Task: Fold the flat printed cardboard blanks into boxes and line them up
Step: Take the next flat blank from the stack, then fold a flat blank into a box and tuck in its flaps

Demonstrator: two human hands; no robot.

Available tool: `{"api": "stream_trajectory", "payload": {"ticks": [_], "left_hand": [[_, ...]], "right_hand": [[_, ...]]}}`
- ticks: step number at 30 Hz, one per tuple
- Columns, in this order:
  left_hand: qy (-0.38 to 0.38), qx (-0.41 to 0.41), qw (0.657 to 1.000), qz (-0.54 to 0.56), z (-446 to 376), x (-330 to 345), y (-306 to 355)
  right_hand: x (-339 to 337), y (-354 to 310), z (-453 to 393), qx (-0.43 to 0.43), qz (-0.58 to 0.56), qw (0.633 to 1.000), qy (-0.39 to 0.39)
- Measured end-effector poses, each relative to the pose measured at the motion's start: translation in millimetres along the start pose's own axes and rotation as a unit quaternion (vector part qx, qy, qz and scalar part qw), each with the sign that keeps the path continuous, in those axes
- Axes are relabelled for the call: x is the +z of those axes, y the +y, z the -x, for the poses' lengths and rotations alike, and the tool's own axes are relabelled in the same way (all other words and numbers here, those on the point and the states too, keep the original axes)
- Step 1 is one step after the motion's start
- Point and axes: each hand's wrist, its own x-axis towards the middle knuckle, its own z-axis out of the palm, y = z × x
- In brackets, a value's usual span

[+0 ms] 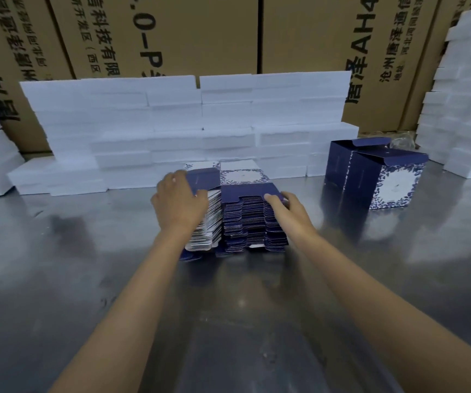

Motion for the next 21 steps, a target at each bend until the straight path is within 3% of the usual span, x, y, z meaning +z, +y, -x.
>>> {"api": "stream_trajectory", "payload": {"ticks": [3,7,11,15,21], "left_hand": [[-0.073,-0.125,0.989,-0.013,-8.6,-2.4,-16.7],[-0.118,-0.189,0.971,0.088,-16.9,-0.2,-29.9],[-0.097,-0.161,0.977,0.098,-16.8,0.1,-28.4],[-0.007,-0.081,0.987,0.137,-3.7,-2.5,-16.7],[0.012,-0.03,0.952,0.303,19.0,-7.0,0.9]], "right_hand": [[4.0,-8.3,-4.2,-0.045,0.043,0.998,0.015],[7.5,-14.5,-8.3,-0.075,0.078,0.994,0.016],[6.6,-17.1,-6.8,-0.093,0.092,0.991,0.031],[3.4,-22.5,-0.4,-0.085,0.09,0.991,0.047],[-13.4,-30.3,16.8,-0.067,0.029,0.996,0.06]]}}
